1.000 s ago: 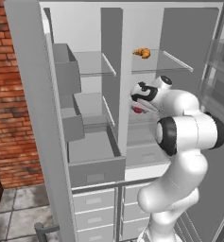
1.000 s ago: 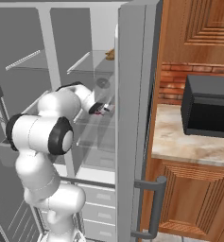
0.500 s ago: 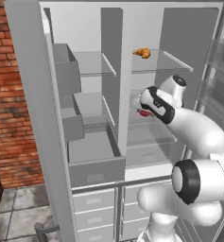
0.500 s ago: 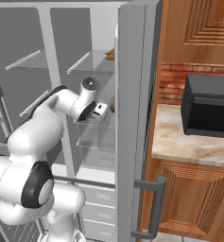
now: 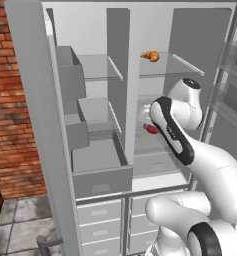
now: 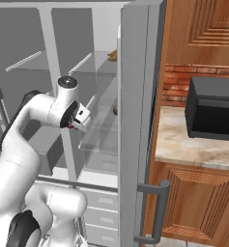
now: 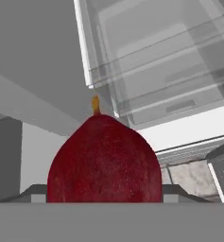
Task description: Take the mango and pear from the fridge shelf and place them in the freezer drawer to begin freezing them.
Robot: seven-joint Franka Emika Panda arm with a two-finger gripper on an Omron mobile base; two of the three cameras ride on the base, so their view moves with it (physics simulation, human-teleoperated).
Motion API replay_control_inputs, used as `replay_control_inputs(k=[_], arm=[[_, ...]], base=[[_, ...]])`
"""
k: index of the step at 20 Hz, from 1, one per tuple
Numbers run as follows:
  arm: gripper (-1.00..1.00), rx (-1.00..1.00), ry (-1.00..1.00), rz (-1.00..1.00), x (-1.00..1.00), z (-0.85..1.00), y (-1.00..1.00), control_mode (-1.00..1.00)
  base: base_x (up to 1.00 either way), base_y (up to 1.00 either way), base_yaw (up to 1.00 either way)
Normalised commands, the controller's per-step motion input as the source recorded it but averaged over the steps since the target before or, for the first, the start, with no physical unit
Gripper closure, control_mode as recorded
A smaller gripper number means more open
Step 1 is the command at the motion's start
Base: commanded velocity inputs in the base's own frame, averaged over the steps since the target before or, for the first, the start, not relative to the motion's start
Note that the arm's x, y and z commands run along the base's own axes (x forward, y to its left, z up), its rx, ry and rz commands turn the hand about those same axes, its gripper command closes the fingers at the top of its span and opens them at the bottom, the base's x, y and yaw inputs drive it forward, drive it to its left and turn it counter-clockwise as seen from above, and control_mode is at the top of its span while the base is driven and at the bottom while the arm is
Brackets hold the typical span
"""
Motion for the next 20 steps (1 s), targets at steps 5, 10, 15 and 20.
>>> replay_control_inputs(k=[5, 10, 15, 20], arm=[[1.0, 0.0, 0.19, 0.0, -0.51, 0.0, 0.94, -1.0], [1.0, 0.0, 0.29, 0.0, 0.02, -0.02, 0.92, -1.0], [1.0, -0.04, 0.33, 0.0, 0.53, -0.25, 0.6, -1.0], [1.0, -0.01, 0.16, 0.0, 0.28, -0.55, 0.14, -1.0]], base=[[0.0, 0.0, 0.0], [0.0, 0.0, 0.0], [0.0, 0.0, 0.0], [0.0, 0.0, 0.0]])
